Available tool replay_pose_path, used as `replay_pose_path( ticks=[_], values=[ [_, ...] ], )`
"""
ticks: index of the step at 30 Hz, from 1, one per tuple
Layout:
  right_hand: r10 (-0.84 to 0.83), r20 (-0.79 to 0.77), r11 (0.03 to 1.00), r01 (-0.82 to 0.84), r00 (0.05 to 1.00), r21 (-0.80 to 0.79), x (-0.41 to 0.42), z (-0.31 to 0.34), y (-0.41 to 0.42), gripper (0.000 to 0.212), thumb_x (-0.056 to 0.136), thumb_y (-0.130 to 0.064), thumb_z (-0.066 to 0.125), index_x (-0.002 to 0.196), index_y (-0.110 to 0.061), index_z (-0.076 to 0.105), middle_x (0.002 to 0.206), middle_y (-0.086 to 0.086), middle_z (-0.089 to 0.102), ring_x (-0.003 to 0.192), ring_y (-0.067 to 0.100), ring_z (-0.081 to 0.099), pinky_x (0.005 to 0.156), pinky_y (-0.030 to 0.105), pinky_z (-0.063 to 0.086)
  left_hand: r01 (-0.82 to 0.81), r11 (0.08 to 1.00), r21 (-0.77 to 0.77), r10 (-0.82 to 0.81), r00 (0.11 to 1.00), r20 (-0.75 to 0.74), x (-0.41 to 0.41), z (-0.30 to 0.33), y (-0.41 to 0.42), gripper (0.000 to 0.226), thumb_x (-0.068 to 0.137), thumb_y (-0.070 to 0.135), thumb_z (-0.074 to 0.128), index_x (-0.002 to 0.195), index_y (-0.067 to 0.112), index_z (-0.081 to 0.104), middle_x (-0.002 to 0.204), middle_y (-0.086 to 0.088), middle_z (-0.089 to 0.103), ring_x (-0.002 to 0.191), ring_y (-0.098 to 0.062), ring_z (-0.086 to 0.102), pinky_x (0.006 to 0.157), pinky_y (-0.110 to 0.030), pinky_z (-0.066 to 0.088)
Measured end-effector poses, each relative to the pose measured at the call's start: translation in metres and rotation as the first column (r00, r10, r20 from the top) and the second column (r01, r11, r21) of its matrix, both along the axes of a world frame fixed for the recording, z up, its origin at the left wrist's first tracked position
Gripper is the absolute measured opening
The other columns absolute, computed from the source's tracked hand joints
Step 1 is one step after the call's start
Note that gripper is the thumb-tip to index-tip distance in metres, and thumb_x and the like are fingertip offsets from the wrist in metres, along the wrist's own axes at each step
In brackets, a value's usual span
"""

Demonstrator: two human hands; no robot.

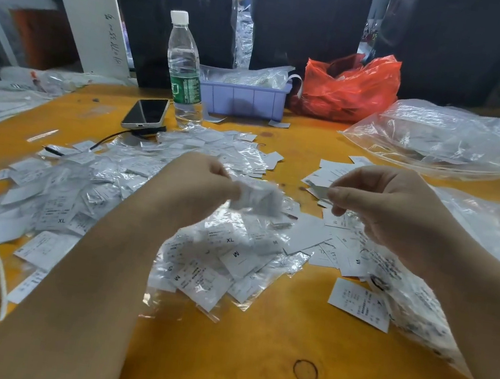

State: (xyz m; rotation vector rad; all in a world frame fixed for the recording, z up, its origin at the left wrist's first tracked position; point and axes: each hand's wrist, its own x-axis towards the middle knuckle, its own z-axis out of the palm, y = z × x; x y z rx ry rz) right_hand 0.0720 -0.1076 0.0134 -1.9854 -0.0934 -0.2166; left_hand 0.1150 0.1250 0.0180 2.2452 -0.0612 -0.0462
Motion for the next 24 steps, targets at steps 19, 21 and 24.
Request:
replay_pose_path(
  ticks=[19,21,24],
  values=[
    [-0.169,0.301,0.723,0.326,0.939,-0.61,-0.013,0.005,0.002,0.009,0.084,-0.021,0.066,0.076,-0.022,0.067,0.067,-0.007,0.061,0.063,0.011,0.056,0.057,0.028,0.044,0.476,0.702,0.53,-0.643,0.744,0.183,-0.039,-0.034,-0.068,0.035,0.098,0.033,0.048,0.131,0.026,0.057,0.135,0.008,0.053,0.126,-0.015,0.037,0.106,-0.036,0.033],
    [-0.27,0.234,0.549,0.349,0.934,-0.76,-0.021,0.009,-0.003,0.011,0.08,-0.02,0.065,0.069,-0.021,0.061,0.069,-0.003,0.059,0.067,0.019,0.057,0.062,0.034,0.05,0.479,0.673,0.564,-0.66,0.733,0.165,-0.039,-0.035,-0.069,0.031,0.099,0.031,0.045,0.125,0.024,0.061,0.132,0.008,0.055,0.122,-0.018,0.042,0.103,-0.037,0.036],
    [-0.373,-0.028,0.452,0.156,0.928,-0.878,-0.028,0.009,-0.005,0.006,0.077,-0.016,0.063,0.071,-0.018,0.061,0.073,0.002,0.063,0.07,0.022,0.061,0.067,0.039,0.057,0.474,0.673,0.567,-0.654,0.739,0.159,-0.039,-0.036,-0.068,0.029,0.1,0.029,0.044,0.123,0.025,0.062,0.13,0.008,0.056,0.119,-0.018,0.045,0.101,-0.038,0.038]
  ],
)
